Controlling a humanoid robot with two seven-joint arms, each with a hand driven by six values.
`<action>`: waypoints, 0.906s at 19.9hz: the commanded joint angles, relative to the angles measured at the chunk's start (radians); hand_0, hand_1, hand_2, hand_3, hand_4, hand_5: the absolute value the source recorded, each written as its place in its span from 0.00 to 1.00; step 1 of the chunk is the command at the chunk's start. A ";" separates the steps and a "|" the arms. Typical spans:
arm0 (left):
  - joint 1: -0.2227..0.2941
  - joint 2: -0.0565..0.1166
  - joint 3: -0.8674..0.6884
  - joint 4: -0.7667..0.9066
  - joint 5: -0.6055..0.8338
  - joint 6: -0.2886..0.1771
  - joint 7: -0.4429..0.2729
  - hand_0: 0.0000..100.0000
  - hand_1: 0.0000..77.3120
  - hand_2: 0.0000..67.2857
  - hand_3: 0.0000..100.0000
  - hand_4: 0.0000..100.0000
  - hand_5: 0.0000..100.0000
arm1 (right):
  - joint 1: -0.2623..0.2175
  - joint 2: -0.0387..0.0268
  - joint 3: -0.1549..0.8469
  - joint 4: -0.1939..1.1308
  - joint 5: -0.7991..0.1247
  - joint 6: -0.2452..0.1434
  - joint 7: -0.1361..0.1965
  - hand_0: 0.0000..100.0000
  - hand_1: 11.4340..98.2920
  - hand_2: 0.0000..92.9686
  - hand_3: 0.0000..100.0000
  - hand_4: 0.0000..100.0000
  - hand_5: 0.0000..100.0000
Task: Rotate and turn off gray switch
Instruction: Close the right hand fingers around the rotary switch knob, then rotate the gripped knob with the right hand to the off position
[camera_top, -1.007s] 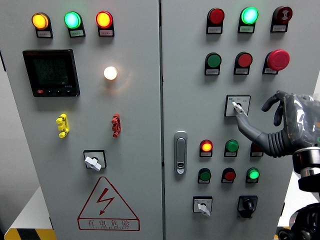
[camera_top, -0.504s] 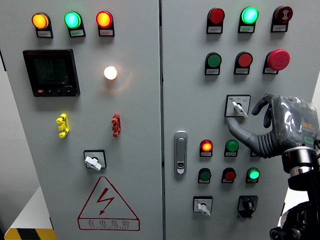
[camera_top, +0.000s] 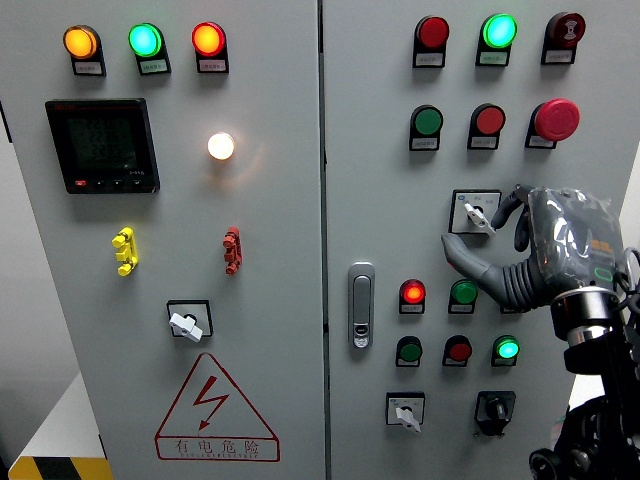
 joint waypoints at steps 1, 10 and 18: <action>0.000 0.000 0.001 0.000 0.000 0.000 0.000 0.34 0.00 0.18 0.22 0.12 0.12 | 0.007 0.0014 -0.004 -0.007 -0.001 0.000 -0.003 0.00 0.28 0.70 0.91 1.00 0.95; 0.000 0.000 0.001 0.000 0.000 0.000 0.000 0.34 0.00 0.18 0.22 0.12 0.12 | 0.015 -0.0001 -0.006 -0.022 0.000 0.000 -0.003 0.00 0.26 0.72 0.91 1.00 0.96; 0.000 0.000 -0.001 0.000 0.000 0.000 0.000 0.34 0.00 0.18 0.22 0.12 0.12 | 0.024 0.0014 -0.007 -0.030 -0.001 0.002 -0.003 0.22 0.23 0.73 0.90 1.00 0.96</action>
